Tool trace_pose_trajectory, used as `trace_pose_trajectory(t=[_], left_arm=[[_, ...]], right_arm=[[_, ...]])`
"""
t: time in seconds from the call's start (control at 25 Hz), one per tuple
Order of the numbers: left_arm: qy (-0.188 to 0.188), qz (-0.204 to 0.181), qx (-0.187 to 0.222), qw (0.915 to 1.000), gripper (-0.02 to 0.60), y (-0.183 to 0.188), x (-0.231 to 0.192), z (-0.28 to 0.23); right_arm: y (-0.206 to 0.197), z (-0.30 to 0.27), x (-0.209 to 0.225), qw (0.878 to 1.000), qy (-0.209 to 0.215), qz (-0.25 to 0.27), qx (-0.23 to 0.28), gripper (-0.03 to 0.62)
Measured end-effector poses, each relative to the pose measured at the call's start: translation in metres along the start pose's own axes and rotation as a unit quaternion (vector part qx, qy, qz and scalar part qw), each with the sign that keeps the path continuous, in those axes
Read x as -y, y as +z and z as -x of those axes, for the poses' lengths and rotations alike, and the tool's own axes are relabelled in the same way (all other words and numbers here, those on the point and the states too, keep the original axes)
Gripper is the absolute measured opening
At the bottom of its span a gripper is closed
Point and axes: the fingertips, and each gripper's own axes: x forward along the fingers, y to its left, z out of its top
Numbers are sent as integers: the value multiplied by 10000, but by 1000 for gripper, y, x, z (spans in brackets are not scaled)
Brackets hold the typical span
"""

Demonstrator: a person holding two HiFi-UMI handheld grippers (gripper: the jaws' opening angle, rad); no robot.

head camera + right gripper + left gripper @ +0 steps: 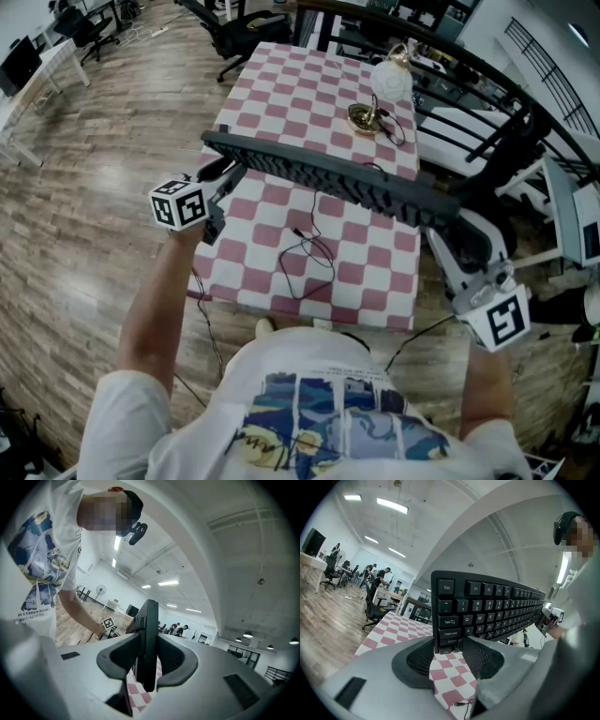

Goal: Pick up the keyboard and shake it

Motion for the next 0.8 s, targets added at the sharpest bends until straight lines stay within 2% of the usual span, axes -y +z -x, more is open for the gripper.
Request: trace_pose_trajectory(t=[0.8], left_arm=[[7, -6, 40, 10000, 176, 2, -1, 2]], right_arm=[[0, 0, 1, 10000, -30, 8, 27, 118]])
